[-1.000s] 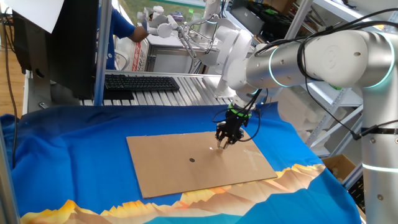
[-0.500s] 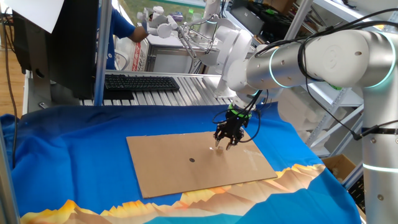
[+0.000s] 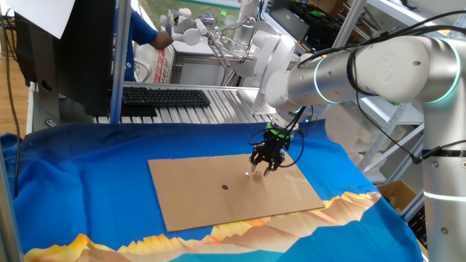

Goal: Hold a small block with the gripper and sweep it from left to right on the table

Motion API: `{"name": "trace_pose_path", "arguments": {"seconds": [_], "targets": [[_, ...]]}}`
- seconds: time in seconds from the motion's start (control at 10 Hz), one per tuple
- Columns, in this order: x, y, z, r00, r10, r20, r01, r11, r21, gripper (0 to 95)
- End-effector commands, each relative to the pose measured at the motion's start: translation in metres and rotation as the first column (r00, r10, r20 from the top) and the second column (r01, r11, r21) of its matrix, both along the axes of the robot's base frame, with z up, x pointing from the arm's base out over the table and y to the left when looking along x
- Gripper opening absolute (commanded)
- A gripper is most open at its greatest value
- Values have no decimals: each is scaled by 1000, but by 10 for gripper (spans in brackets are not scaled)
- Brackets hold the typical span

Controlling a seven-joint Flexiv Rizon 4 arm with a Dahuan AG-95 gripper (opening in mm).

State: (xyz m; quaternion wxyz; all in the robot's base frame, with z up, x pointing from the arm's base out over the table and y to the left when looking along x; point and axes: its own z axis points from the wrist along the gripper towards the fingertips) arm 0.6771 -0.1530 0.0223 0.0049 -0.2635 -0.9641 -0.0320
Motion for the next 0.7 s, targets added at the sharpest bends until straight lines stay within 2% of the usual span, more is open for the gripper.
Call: {"name": "trace_pose_path", "arguments": {"seconds": [0.1, 0.4, 0.5, 0.7], "targets": [[0, 0, 0, 1000, 0, 0, 0, 1000, -1, 380], [1, 0, -2, 1000, 0, 1, 0, 1000, 0, 380], [1, 0, -2, 1000, -1, 2, 1, 1000, 0, 190], [1, 0, -2, 1000, 0, 2, 0, 1000, 3, 190]]}}
